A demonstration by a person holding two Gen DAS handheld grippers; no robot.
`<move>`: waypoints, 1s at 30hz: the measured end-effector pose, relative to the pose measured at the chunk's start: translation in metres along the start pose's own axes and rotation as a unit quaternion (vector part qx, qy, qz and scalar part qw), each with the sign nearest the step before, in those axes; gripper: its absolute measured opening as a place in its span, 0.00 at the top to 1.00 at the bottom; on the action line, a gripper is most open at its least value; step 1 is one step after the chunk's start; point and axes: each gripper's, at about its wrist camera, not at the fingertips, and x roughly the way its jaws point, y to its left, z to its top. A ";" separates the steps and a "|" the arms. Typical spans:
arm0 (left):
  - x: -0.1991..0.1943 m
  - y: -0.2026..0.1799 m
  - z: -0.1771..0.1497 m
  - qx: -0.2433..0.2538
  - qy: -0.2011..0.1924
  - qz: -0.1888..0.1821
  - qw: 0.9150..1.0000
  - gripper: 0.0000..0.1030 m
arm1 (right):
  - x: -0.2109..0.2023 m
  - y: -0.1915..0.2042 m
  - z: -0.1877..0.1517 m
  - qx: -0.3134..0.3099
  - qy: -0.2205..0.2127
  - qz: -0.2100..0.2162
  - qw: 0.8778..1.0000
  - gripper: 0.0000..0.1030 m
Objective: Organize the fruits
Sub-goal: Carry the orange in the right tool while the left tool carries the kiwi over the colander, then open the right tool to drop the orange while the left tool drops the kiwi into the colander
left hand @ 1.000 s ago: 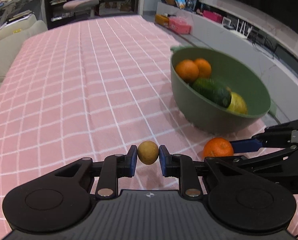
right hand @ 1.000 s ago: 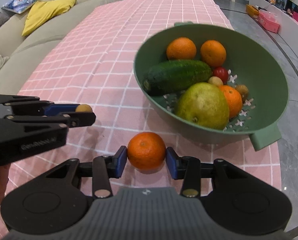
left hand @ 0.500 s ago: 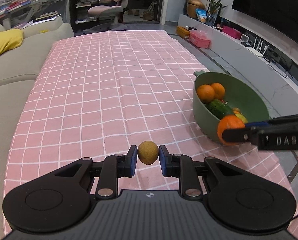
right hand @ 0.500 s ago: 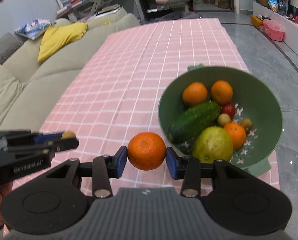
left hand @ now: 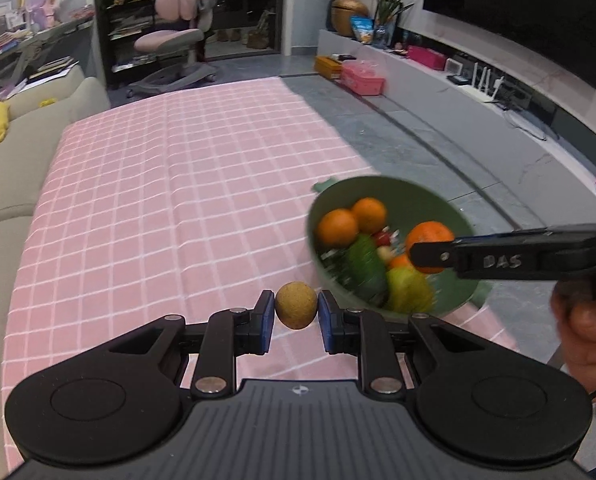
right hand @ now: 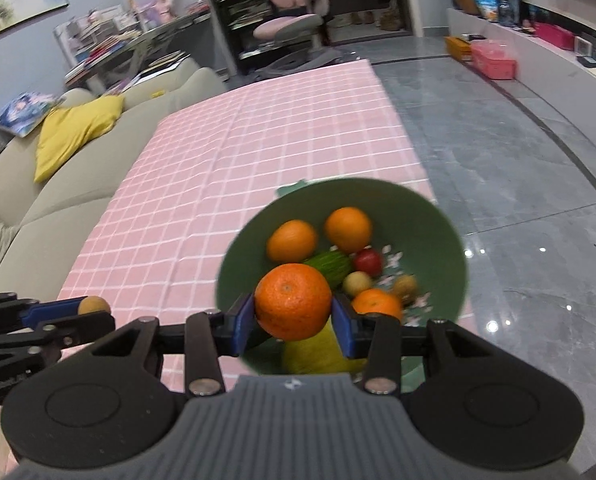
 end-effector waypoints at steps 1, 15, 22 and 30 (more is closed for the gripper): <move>0.001 -0.004 0.003 0.004 -0.001 -0.001 1.000 0.75 | 0.000 -0.003 0.002 0.002 -0.002 -0.004 1.000 0.62; 0.054 -0.064 0.034 0.061 0.016 -0.028 0.998 0.75 | 0.007 -0.044 0.018 0.032 -0.008 -0.033 0.999 0.62; 0.075 -0.081 0.037 0.080 0.030 -0.039 0.996 0.75 | 0.013 -0.053 0.024 0.037 -0.006 -0.041 0.998 0.62; 0.108 -0.090 0.031 0.092 0.072 -0.018 0.993 0.62 | 0.040 -0.060 0.022 0.028 0.033 -0.038 0.998 0.61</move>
